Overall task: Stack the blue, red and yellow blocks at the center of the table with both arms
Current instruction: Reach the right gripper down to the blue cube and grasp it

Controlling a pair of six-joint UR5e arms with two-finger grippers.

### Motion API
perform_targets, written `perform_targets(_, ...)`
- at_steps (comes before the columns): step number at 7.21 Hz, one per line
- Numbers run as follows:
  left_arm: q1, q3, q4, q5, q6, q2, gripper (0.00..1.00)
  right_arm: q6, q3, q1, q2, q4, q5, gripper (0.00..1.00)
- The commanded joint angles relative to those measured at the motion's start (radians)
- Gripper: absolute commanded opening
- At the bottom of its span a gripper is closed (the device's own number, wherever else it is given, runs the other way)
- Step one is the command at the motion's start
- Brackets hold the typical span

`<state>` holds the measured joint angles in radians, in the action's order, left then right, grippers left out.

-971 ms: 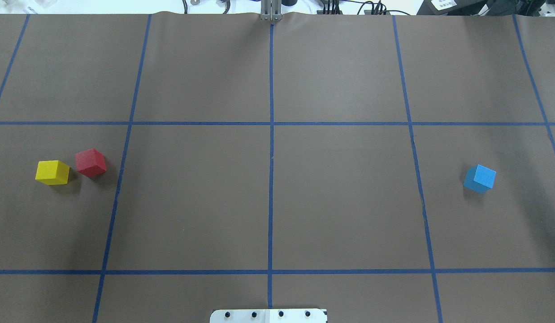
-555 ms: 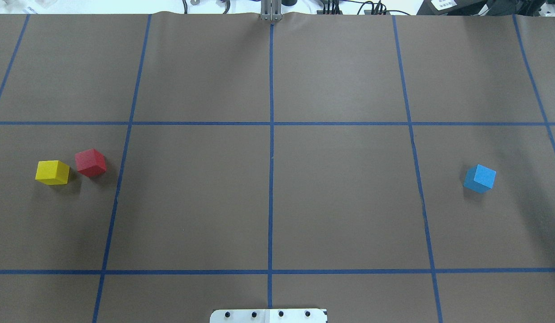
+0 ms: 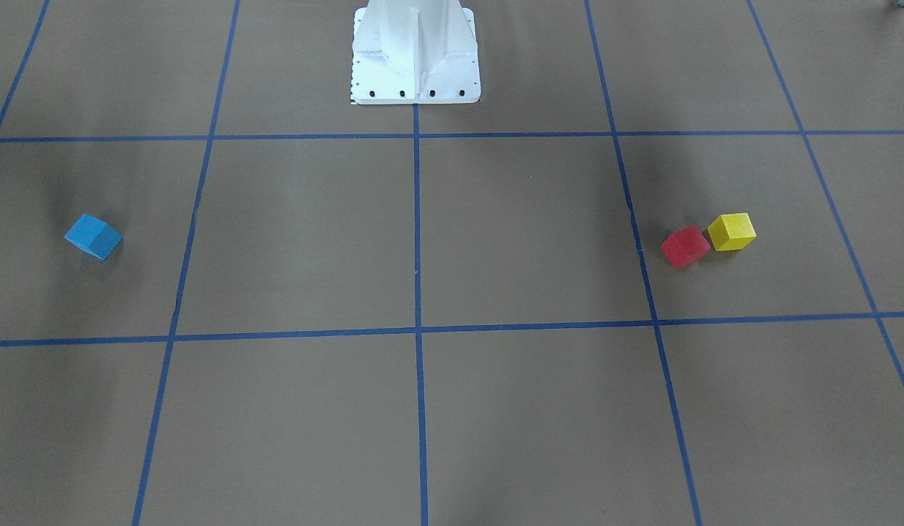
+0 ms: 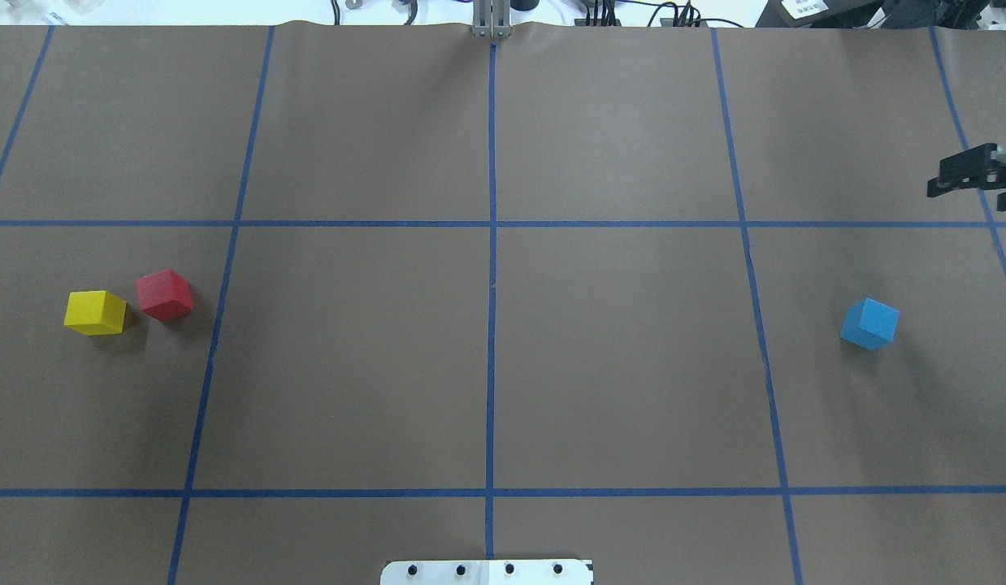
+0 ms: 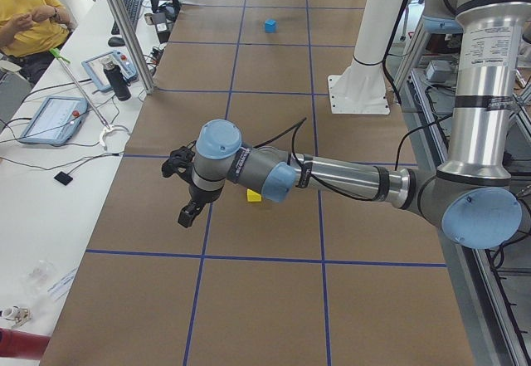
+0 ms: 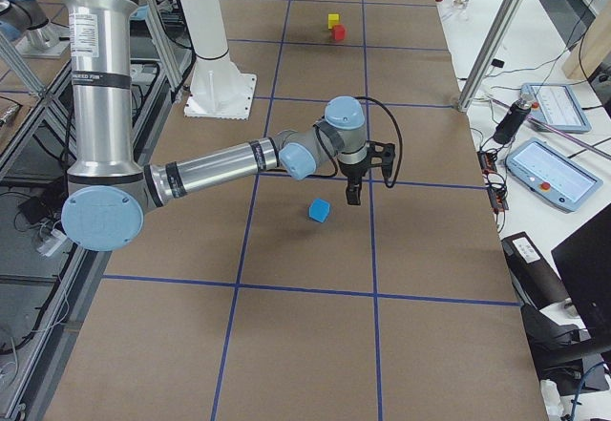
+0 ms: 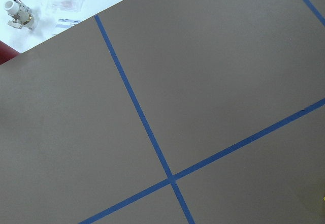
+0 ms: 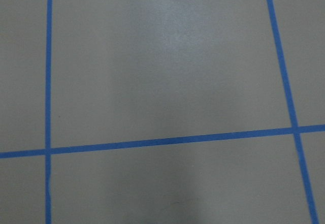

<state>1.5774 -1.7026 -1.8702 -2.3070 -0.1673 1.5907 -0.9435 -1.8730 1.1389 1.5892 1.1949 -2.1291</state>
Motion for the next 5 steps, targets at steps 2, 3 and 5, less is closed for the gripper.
perform_targets(2, 0.000, -0.009, -0.001, -0.002, 0.000, 0.000, 1.00, -0.352, -0.030, -0.293, 0.075, -0.057, 0.312, 1.00)
perform_targets(3, 0.001, -0.011, -0.001, -0.002, 0.000, 0.000, 1.00, -0.404, -0.049, -0.342, 0.124, -0.087, 0.364, 1.00)
perform_targets(5, 0.001, -0.011, -0.003, -0.002, 0.000, 0.000, 1.00, -0.463, -0.048, -0.404, 0.192, -0.173, 0.408, 1.00)
